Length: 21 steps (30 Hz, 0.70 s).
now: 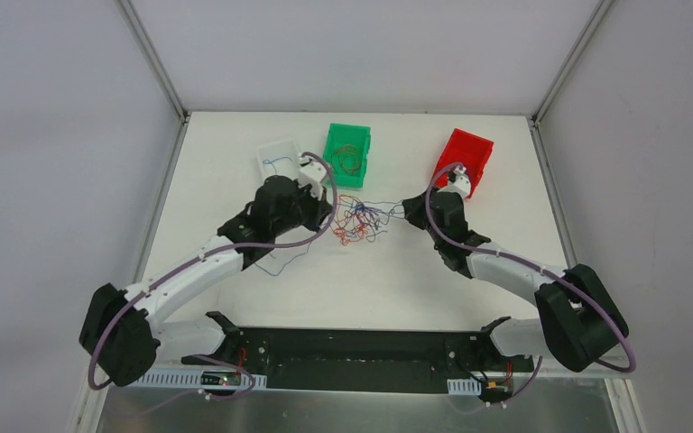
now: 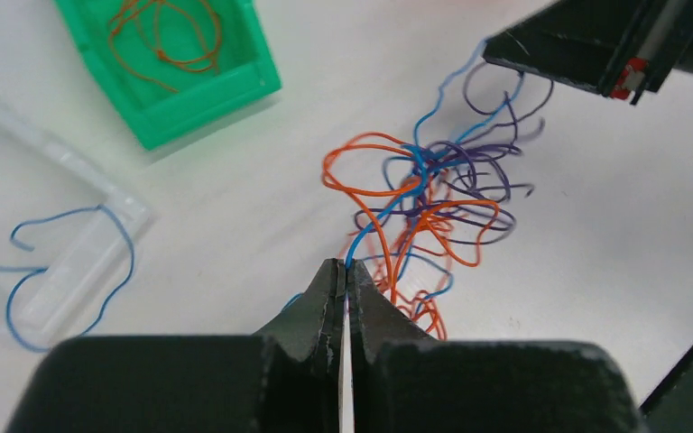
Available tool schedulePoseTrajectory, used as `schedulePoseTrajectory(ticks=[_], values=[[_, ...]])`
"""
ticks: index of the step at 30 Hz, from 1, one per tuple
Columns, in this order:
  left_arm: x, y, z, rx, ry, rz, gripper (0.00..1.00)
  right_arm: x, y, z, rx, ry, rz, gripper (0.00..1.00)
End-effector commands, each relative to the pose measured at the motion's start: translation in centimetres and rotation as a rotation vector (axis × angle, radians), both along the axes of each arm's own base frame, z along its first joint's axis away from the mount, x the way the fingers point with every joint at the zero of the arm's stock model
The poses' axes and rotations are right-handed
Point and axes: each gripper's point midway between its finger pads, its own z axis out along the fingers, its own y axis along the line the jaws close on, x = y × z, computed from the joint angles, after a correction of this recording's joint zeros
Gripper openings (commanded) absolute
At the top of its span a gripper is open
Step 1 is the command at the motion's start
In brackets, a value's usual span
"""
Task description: Untangle the cables
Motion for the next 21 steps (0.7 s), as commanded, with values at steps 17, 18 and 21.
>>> schedulePoseTrajectory(ticks=[17, 18, 21], values=[[-1.3, 12.5, 0.1, -0.276, 0.096, 0.573, 0.00, 0.7, -6.6, -0.4, 0.101, 0.013, -0.309, 0.00], [-1.4, 12.8, 0.0, -0.274, 0.100, 0.584, 0.00, 0.7, -6.8, -0.4, 0.099, 0.010, -0.314, 0.00], [-1.6, 14.9, -0.4, -0.270, 0.118, 0.718, 0.00, 0.6, -7.7, -0.2, 0.090, 0.000, -0.355, 0.00]])
